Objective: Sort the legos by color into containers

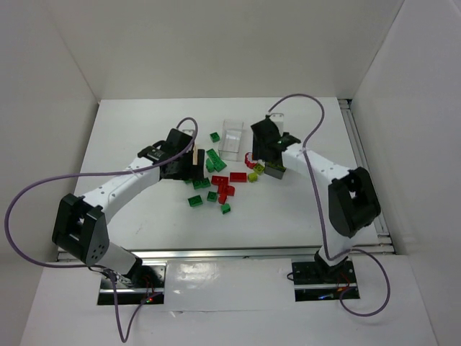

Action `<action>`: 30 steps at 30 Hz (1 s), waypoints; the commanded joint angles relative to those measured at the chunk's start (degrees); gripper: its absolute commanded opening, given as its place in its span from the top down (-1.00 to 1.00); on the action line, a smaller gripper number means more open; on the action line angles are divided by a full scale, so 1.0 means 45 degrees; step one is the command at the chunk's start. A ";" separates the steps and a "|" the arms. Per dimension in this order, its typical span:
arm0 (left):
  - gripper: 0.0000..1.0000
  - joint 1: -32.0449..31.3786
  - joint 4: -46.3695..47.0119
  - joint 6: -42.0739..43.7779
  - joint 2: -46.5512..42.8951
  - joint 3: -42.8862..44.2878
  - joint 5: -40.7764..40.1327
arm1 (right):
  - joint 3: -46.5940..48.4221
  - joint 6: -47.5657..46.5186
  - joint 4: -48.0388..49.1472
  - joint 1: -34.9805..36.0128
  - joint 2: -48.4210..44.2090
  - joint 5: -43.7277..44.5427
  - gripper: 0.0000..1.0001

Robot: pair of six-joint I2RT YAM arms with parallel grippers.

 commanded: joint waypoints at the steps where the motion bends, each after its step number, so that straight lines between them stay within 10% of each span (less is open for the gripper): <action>1: -0.96 -0.0044 -0.0124 0.0215 -0.0132 0.0485 -0.0469 | -0.1234 0.0890 0.0024 0.1623 -0.1552 -0.0320 -0.55; 30: -0.96 -0.0044 -0.0124 0.0215 -0.0249 0.0250 -0.0234 | -0.1978 0.4566 0.2290 0.1548 0.0964 -0.0869 -0.24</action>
